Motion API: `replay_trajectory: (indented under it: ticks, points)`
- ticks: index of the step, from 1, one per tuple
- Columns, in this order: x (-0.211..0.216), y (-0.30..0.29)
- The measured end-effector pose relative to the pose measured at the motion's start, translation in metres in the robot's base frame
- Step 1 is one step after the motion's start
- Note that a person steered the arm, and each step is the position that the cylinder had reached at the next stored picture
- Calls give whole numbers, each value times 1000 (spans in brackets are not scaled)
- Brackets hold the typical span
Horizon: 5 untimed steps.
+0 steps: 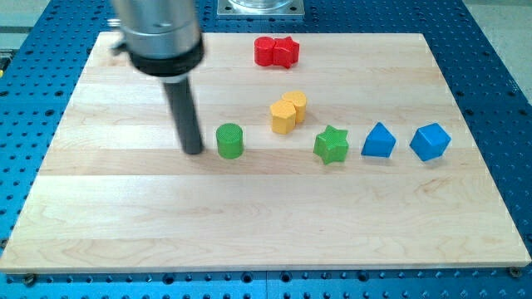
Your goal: Place hexagon top of triangle
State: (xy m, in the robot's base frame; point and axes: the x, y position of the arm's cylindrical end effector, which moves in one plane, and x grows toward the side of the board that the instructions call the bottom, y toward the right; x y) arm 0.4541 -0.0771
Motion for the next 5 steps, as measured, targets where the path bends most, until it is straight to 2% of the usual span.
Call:
replay_trajectory:
  ticks: [1,2,3,5]
  points:
    - [-3,54]
    - [-3,78]
    - [-14,59]
    - [-83,167]
